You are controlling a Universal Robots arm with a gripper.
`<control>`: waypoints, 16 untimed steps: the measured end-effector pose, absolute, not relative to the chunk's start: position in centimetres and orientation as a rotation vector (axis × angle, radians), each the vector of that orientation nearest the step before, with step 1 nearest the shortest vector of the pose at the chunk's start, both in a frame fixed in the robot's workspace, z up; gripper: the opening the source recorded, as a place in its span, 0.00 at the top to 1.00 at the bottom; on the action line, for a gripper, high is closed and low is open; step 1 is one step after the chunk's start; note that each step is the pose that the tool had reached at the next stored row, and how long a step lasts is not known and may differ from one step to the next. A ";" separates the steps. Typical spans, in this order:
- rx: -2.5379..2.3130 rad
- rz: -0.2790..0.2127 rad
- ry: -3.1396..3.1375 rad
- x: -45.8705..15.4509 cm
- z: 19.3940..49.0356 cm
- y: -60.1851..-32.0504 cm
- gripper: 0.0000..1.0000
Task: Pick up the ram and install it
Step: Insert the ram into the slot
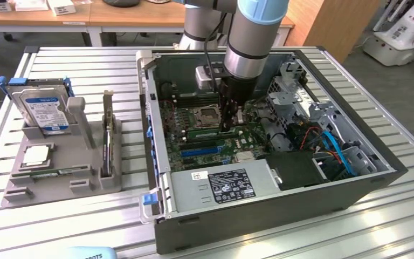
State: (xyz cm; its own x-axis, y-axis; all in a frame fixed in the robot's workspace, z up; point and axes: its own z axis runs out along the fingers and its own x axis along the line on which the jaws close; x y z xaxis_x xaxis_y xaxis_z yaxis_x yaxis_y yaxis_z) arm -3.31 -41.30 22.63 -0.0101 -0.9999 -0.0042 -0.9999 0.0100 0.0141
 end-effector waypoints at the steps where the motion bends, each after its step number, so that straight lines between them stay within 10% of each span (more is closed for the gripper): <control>1: 2.205 -0.020 -2.228 -3.3 22.6 -41.3 0.82; 4: 2.205 -0.020 -2.228 -3.3 22.6 -41.3 0.69; 16: 2.205 -0.020 -2.228 -3.3 23.8 -41.3 0.69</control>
